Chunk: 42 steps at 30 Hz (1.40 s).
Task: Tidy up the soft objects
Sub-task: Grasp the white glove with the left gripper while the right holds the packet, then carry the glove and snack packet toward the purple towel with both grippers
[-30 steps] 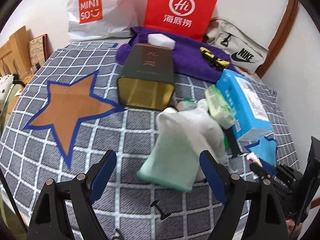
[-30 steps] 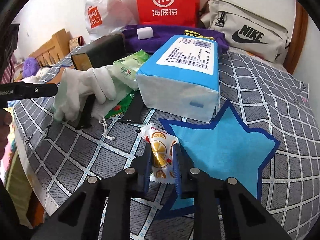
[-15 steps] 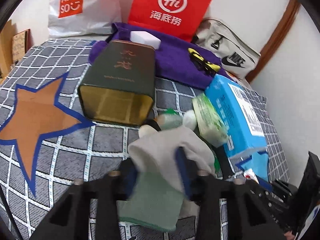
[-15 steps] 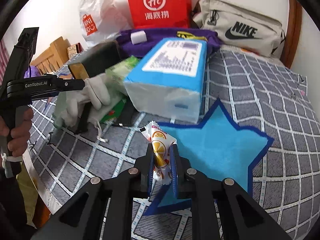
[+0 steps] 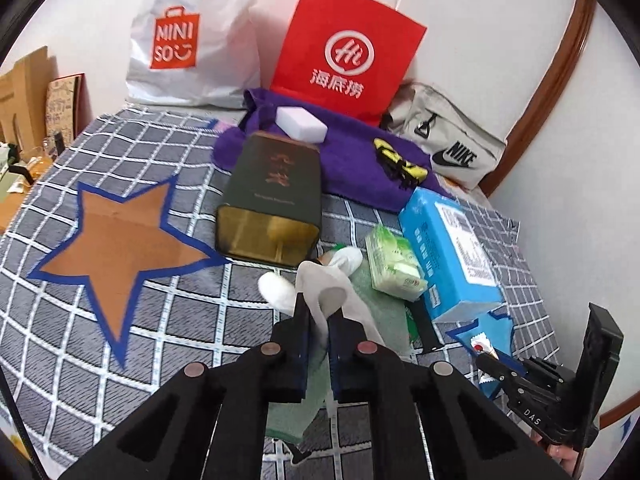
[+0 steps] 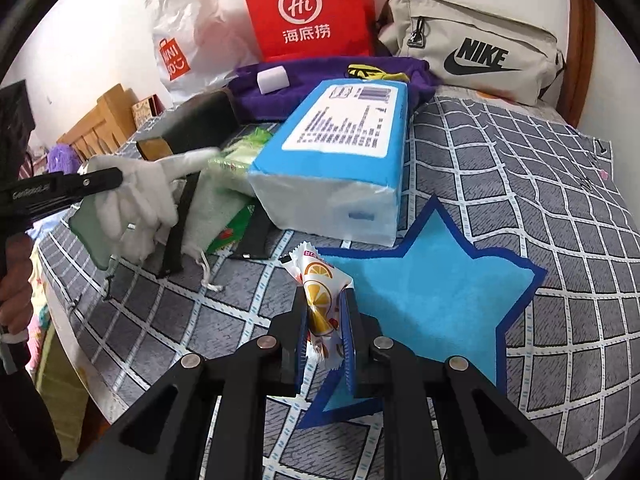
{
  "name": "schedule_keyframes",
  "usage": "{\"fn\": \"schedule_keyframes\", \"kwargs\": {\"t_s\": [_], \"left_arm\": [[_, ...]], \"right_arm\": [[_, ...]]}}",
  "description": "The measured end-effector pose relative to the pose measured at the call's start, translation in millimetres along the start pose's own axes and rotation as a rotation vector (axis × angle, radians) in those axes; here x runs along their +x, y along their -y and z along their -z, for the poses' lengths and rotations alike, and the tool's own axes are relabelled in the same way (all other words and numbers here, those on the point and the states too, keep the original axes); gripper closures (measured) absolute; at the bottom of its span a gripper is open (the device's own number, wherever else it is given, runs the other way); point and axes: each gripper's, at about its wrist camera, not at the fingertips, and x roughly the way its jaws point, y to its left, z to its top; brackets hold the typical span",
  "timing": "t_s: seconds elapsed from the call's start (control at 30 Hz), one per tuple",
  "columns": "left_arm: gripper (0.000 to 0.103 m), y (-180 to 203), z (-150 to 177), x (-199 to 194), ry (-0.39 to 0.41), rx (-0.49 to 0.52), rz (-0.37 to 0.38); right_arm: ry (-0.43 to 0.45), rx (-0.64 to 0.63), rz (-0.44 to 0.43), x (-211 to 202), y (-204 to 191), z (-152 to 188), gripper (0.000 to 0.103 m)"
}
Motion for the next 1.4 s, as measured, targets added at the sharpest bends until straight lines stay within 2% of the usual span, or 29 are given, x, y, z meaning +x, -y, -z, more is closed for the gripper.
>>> {"fn": "schedule_keyframes", "kwargs": {"t_s": [0.17, 0.37, 0.77, 1.4], "left_arm": [[0.095, -0.7, -3.7, -15.2, 0.024, -0.030, 0.015], [0.095, 7.3, -11.3, -30.9, 0.057, -0.013, 0.025], [0.095, 19.0, -34.7, -48.4, 0.097, 0.006, -0.007], [0.095, 28.0, -95.1, -33.5, 0.137, 0.035, -0.019]], "right_arm": [[0.027, -0.011, -0.015, -15.4, -5.4, -6.0, 0.088], [0.054, -0.018, -0.028, -32.7, -10.0, -15.7, 0.088], [0.123, -0.040, -0.039, -57.4, -10.2, -51.4, 0.088], [0.160, -0.054, -0.049, -43.0, -9.6, -120.7, 0.088]]}}
